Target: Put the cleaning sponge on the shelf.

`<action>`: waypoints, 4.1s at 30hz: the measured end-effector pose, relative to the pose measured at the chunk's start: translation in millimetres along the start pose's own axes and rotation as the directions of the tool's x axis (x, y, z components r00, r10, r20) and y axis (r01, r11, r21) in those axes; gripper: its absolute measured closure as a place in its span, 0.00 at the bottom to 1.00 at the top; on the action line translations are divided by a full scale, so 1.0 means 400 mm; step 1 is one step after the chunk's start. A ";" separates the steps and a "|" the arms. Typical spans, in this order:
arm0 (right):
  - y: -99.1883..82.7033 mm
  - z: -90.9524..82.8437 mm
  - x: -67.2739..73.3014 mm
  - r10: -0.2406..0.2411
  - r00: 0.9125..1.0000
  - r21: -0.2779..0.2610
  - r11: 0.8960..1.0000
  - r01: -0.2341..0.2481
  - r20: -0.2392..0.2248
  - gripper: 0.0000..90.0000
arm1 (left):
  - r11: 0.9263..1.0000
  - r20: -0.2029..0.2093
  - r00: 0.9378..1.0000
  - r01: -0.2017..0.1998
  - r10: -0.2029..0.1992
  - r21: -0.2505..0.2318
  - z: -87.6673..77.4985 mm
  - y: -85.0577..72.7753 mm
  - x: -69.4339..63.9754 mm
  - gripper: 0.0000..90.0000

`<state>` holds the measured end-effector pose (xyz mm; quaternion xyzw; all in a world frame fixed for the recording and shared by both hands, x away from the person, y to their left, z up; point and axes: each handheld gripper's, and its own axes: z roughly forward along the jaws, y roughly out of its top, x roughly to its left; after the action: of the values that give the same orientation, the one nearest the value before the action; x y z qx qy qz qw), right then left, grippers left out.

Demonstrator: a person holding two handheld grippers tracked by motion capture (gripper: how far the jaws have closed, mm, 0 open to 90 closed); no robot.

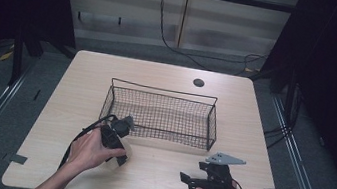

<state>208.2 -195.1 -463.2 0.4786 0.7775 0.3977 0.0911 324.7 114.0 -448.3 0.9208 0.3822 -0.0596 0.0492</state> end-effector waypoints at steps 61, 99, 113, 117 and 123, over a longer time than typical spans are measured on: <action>0.000 0.001 -0.002 0.001 1.000 0.002 1.000 -0.001 0.001 0.20 | 0.956 0.163 0.965 -0.164 0.207 -0.244 -0.194 -0.043 -0.041 0.29; 0.000 0.002 -0.002 0.007 1.000 0.008 1.000 -0.007 -0.004 0.19 | 0.953 0.269 0.941 -0.129 0.205 -0.274 -0.333 0.021 0.029 0.28; 0.000 0.004 -0.001 0.001 1.000 0.006 1.000 -0.001 -0.009 0.19 | 0.952 0.291 0.955 0.035 0.058 -0.305 -0.335 0.052 0.088 0.28; -0.001 0.002 -0.002 0.007 1.000 0.008 1.000 -0.007 -0.007 0.19 | 0.951 0.279 0.960 0.073 0.014 -0.301 -0.342 0.056 0.102 0.28; 0.000 0.004 -0.001 0.005 1.000 0.010 1.000 -0.005 -0.010 0.19 | 0.947 0.256 0.966 0.120 -0.042 -0.297 -0.354 0.070 0.112 0.28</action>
<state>209.2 -194.3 -464.5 0.4792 0.7786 0.3965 0.0839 386.3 145.0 -313.7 0.8705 0.4155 -0.1148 0.2375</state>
